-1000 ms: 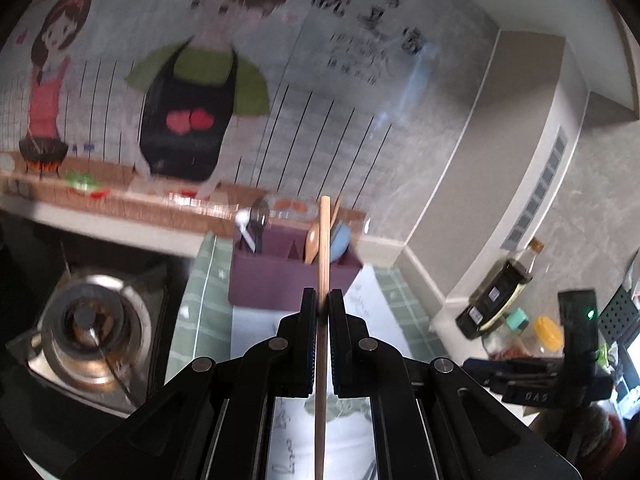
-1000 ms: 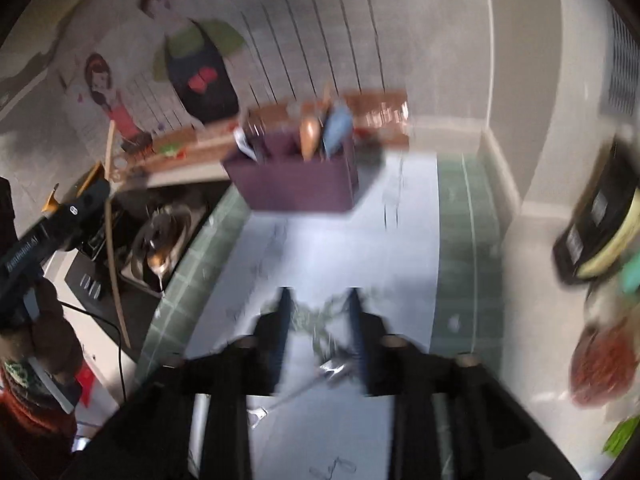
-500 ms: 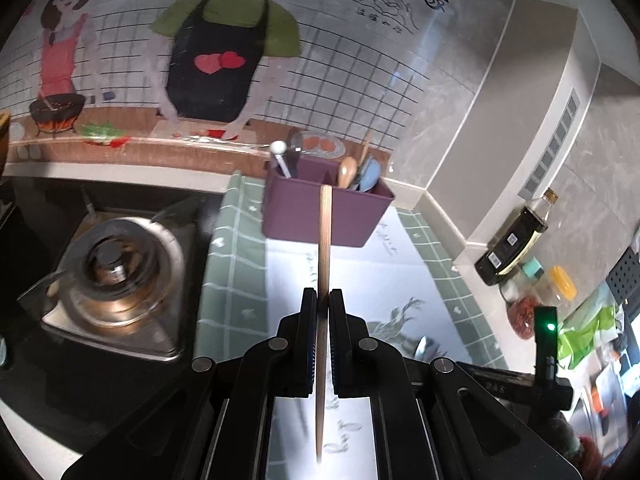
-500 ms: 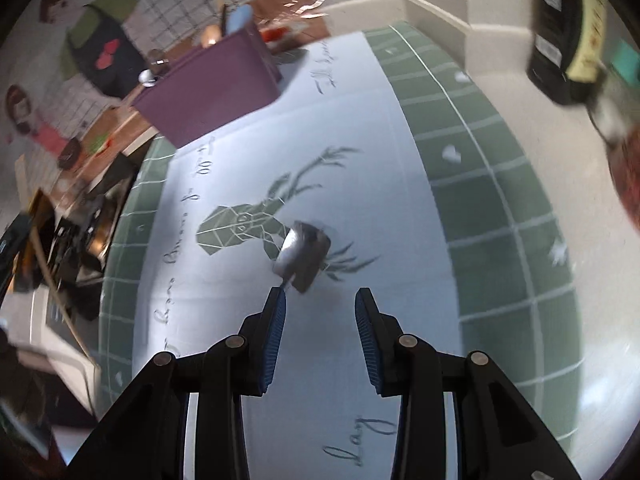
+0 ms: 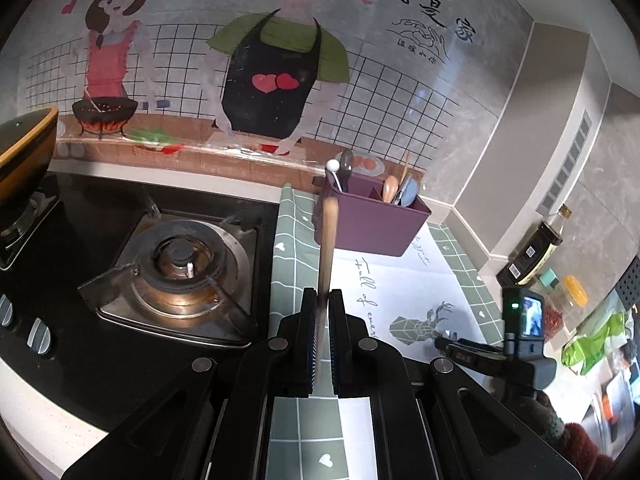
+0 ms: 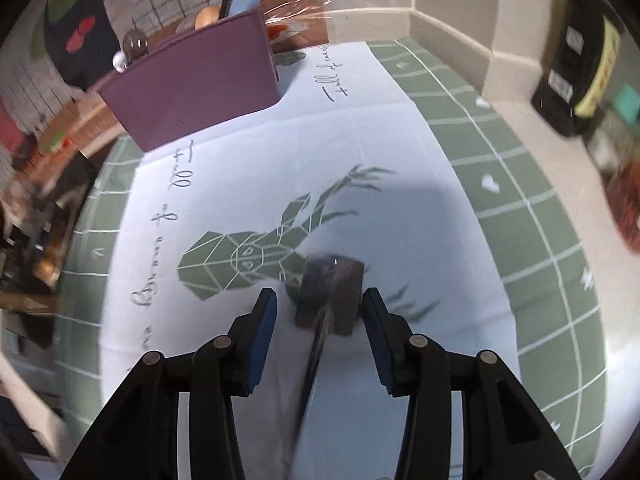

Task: Organize utensils

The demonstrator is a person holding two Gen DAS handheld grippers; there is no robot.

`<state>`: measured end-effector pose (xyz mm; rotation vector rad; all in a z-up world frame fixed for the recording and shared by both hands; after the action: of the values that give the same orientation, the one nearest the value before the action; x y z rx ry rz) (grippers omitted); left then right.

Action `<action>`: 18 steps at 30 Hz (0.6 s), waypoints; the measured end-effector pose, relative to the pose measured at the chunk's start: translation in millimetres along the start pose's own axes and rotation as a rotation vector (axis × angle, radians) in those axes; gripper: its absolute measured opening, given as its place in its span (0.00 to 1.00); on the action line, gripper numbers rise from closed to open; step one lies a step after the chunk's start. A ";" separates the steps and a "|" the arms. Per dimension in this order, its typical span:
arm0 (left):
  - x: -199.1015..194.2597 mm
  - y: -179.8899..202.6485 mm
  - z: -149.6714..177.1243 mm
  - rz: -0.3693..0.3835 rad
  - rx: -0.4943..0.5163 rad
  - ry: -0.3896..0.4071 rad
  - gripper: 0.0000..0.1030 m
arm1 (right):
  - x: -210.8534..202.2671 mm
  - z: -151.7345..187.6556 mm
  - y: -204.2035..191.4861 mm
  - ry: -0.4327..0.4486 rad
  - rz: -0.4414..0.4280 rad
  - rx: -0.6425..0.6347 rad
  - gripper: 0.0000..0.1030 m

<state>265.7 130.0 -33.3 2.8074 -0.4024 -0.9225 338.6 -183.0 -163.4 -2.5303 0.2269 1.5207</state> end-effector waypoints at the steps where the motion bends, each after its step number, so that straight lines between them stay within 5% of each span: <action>1: -0.9 -0.7 0.1 -0.001 -0.001 0.000 0.05 | 0.9 -0.5 -0.6 0.002 0.013 -0.011 0.41; 6: 0.9 -0.4 2.4 0.001 -0.001 -0.012 0.05 | 1.3 -3.7 -1.4 0.018 0.022 -0.058 0.29; 18: 22.3 39.9 -8.1 0.036 0.041 -0.011 0.05 | -60.3 -8.4 15.9 0.135 -0.232 -0.095 0.29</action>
<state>279.7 85.9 -30.0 2.8229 -0.4773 -0.9337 314.3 -198.1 -107.5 -2.6264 -0.1203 1.3045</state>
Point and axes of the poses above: each gripper's, at about its wrist camera, not at the fingertips, and x roughly the way its jaws point, y to its right, z to its underside, the point moved 6 cm from there along x, roughly the way its jaws point, and after that the axes turned 6 degrees about x, right-handed, at the moved point
